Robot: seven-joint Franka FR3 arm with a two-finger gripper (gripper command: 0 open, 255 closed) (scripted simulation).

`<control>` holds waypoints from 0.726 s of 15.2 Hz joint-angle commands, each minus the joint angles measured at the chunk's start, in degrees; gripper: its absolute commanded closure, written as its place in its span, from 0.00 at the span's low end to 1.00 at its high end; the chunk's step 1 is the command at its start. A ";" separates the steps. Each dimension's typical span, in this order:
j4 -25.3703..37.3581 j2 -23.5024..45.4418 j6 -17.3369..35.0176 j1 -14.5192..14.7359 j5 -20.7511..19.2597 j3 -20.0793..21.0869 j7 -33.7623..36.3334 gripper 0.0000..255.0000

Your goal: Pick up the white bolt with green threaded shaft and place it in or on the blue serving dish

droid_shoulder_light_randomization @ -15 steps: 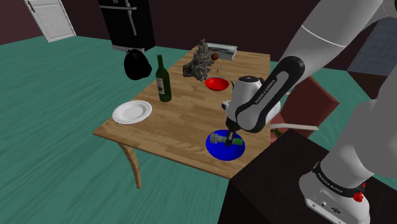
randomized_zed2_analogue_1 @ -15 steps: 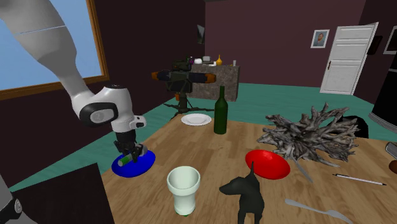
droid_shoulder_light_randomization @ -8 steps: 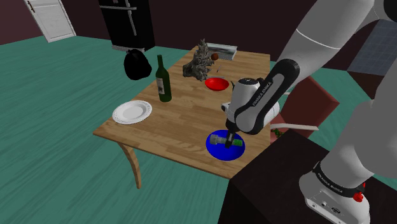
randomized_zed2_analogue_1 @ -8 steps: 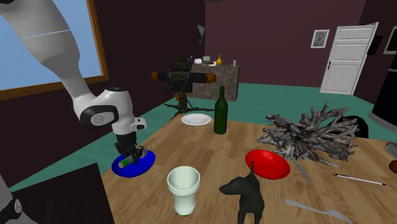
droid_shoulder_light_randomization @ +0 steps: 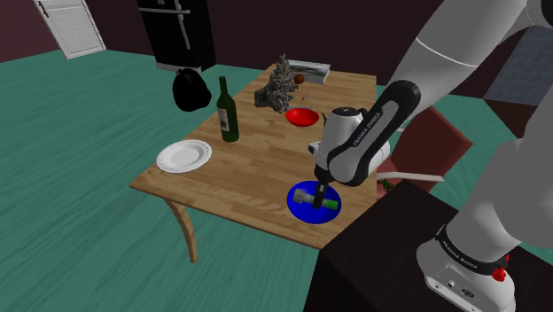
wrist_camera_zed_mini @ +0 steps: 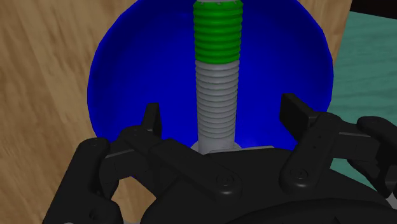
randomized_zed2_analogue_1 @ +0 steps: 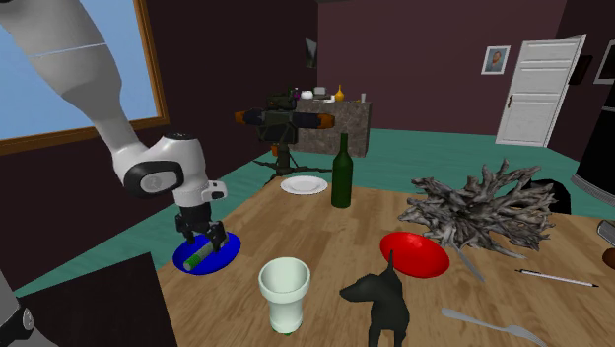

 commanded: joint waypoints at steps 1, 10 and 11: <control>-0.85 -4.67 -3.82 0.46 -2.68 -1.32 1.96 0.00; -1.32 -9.56 -8.22 -0.08 -5.03 -1.54 3.68 0.00; -1.32 -9.56 -8.22 -0.08 -5.03 -1.54 3.68 0.00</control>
